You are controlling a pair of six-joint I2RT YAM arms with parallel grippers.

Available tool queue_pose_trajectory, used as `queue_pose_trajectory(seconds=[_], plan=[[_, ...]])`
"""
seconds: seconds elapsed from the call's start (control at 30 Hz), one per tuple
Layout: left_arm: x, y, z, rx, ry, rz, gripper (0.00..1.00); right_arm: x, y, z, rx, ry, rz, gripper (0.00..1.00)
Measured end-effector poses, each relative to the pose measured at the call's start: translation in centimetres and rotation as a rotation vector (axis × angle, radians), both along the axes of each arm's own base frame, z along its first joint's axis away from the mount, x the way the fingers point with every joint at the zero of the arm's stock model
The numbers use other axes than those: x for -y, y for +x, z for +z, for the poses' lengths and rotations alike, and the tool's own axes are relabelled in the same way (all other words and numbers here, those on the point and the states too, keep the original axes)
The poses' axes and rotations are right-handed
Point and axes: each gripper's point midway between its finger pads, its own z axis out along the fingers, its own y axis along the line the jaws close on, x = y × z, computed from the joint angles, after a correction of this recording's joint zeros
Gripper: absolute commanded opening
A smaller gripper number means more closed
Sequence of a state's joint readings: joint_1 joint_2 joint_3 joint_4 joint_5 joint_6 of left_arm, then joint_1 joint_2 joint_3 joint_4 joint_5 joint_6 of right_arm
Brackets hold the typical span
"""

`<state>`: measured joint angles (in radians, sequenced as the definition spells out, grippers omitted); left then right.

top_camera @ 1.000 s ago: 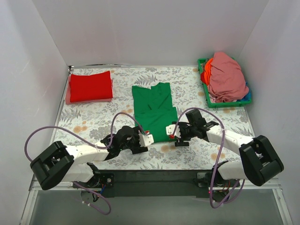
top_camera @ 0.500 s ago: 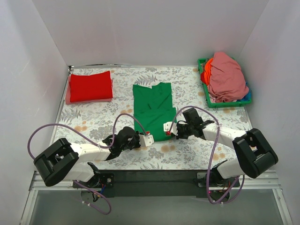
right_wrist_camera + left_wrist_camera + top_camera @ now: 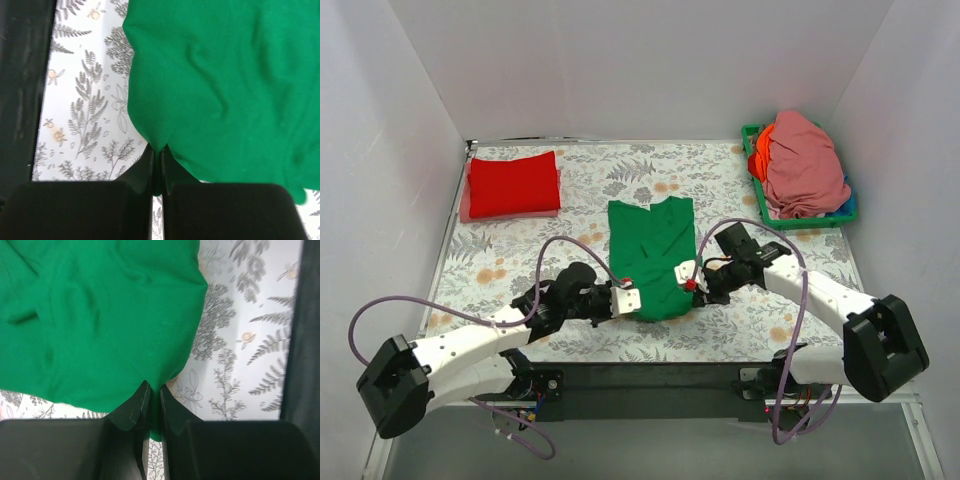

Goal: Fold and stack the t-shirts
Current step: Fold the tshirt

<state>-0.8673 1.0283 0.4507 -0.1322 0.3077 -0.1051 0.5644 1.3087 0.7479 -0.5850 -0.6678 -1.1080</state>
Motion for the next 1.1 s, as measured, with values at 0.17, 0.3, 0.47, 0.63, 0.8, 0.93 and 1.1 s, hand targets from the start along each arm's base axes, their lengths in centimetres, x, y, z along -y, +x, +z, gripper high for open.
queue_pose_trajectory(seconds=[0.17, 0.3, 0.47, 0.63, 0.8, 0.93, 1.1], plan=[[0.2, -0.3, 2.5, 0.033, -0.052, -0.02, 0.0, 0.3, -0.2, 2.3, 0.013, 0.004, -0.021, 0.01], [0.5, 1.9, 2.5, 0.065, -0.03, 0.002, 0.0, 0.2, 3.3, 4.5, 0.052, -0.004, -0.114, 0.01], [-0.1, 8.7, 3.3, 0.121, -0.06, 0.135, 0.0, 1.3, 11.4, 7.3, 0.086, 0.004, -0.307, 0.01], [0.9, 15.9, 6.1, 0.217, -0.126, 0.21, 0.0, 1.3, 18.3, 8.2, 0.091, 0.027, -0.422, 0.01], [0.9, 20.7, 6.3, 0.278, -0.148, 0.267, 0.0, 0.7, 23.2, 7.5, 0.068, 0.035, -0.507, 0.01], [0.2, 23.5, 5.5, 0.293, -0.146, 0.32, 0.0, -0.3, 26.7, 7.2, 0.06, 0.051, -0.551, 0.01], [-0.9, 25.6, 4.7, 0.298, -0.15, 0.386, 0.0, -1.5, 30.0, 6.7, 0.049, 0.079, -0.592, 0.01]])
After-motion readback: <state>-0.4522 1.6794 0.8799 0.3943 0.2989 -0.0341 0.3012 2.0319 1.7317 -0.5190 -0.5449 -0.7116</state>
